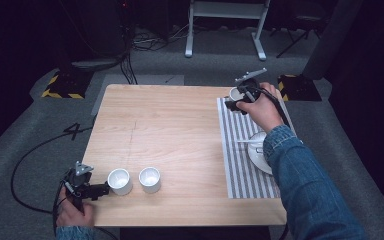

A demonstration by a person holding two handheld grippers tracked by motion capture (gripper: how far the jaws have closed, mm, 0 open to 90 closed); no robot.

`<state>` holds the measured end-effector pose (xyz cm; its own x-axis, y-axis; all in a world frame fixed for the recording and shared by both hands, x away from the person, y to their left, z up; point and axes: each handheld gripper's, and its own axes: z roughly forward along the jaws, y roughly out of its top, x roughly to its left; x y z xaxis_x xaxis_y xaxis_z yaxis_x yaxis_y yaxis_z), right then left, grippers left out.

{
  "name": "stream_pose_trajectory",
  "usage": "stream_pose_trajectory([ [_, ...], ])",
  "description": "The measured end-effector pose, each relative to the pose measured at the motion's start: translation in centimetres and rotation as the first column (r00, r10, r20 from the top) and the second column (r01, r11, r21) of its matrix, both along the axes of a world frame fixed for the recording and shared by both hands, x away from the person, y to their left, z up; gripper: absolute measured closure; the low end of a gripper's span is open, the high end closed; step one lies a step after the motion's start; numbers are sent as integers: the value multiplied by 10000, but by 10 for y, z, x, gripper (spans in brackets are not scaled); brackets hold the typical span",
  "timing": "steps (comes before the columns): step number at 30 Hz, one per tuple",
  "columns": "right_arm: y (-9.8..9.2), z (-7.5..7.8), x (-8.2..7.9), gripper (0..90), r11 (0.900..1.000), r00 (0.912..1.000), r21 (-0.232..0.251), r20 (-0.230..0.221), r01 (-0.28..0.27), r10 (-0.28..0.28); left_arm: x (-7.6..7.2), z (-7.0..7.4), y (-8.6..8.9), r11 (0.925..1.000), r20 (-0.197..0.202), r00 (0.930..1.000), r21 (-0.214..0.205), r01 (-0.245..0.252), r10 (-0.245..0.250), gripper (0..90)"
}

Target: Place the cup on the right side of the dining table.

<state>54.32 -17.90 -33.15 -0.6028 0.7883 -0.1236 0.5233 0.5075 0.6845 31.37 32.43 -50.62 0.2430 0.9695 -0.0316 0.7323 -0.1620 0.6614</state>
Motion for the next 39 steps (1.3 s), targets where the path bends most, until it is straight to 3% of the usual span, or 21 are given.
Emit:
stream_pose_trajectory([
  [9,-26,-25,27,272,9970,9974,331,-210,698,-691,0,0,0,10000,-1,10000,-1,1,-1,1],
  [16,-43,-41,42,272,9949,9949,116,-90,1002,-1001,0,0,0,10000,-3,10000,0,-1,1,1],
  [20,-49,-53,49,272,9950,9947,55,-249,996,-994,0,0,0,10000,-3,10000,-1,0,0,1],
  [29,-60,-83,58,272,9961,9933,137,-782,869,-856,0,0,0,10000,-2,10000,0,1,-1,1],
  [34,-64,-99,61,272,9940,9894,245,-1019,1062,-1032,0,0,0,10000,-2,10000,-4,0,0,1],
  [39,-65,-111,62,272,9945,9878,-9,-1159,1049,-1043,0,0,0,10000,-3,10000,-2,1,-1,1],
])
